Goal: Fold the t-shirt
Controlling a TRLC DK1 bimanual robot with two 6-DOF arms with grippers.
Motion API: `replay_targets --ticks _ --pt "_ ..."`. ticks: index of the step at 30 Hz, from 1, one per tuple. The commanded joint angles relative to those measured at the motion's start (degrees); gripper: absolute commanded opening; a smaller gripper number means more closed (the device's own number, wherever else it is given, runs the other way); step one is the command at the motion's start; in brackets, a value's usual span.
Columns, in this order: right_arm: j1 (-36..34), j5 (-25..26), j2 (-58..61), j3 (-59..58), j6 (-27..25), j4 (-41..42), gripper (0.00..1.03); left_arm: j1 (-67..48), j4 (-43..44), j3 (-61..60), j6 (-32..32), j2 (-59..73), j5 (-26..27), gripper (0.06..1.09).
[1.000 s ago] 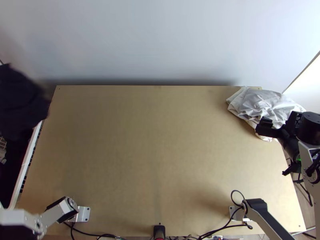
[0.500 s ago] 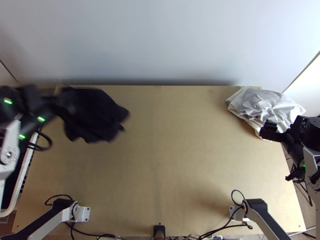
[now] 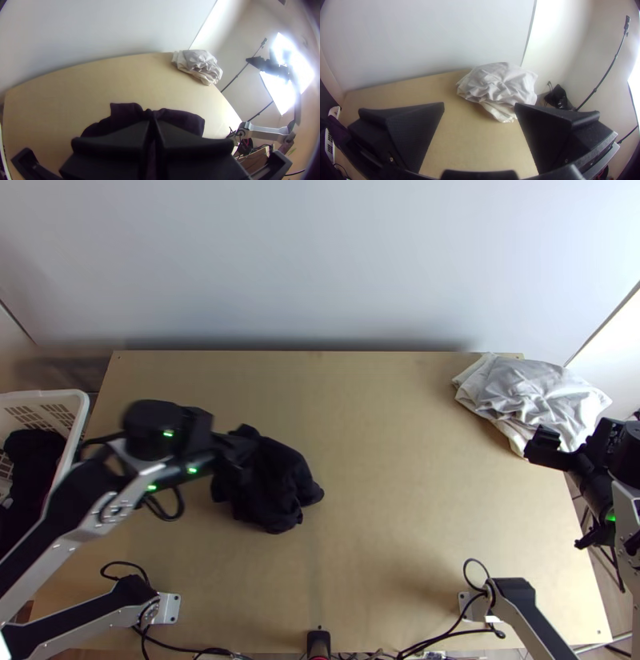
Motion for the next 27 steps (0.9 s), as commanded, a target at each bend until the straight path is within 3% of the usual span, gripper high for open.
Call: replay_targets --ticks 1,4,5,6,9,11,19,27 --pt "-0.34 -0.40 -0.16 -0.02 0.08 -0.93 0.98 -4.57 7.67 -5.86 0.06 5.02 -1.26 0.10" --pt "-0.34 -0.49 -0.16 -0.55 0.08 -0.93 0.98 -4.57 10.84 -6.30 0.06 8.36 -1.43 0.11" --pt "-0.34 -0.66 -0.16 -0.72 0.17 -0.93 0.98 -4.57 11.71 -6.30 0.14 9.59 -1.52 0.17" --pt "-0.34 -0.75 -0.16 -0.81 0.08 -1.02 0.98 -4.57 12.24 -6.12 0.58 10.82 -1.52 0.32" --pt "-0.25 -1.01 -0.16 -0.37 0.17 -1.02 0.98 -4.30 10.57 -3.66 2.61 13.37 -1.52 0.89" --pt "-0.25 -1.37 -0.16 -0.11 1.13 -1.02 0.98 -3.34 8.29 -1.29 3.84 13.63 -2.22 1.02" --pt "5.29 -1.98 2.04 1.12 1.57 -1.02 0.98 8.62 -0.68 1.61 8.76 4.76 -2.58 1.03" --pt "22.87 -3.65 11.62 7.19 0.61 -3.22 0.98 30.06 -9.29 1.70 14.91 -4.56 -2.40 1.03"
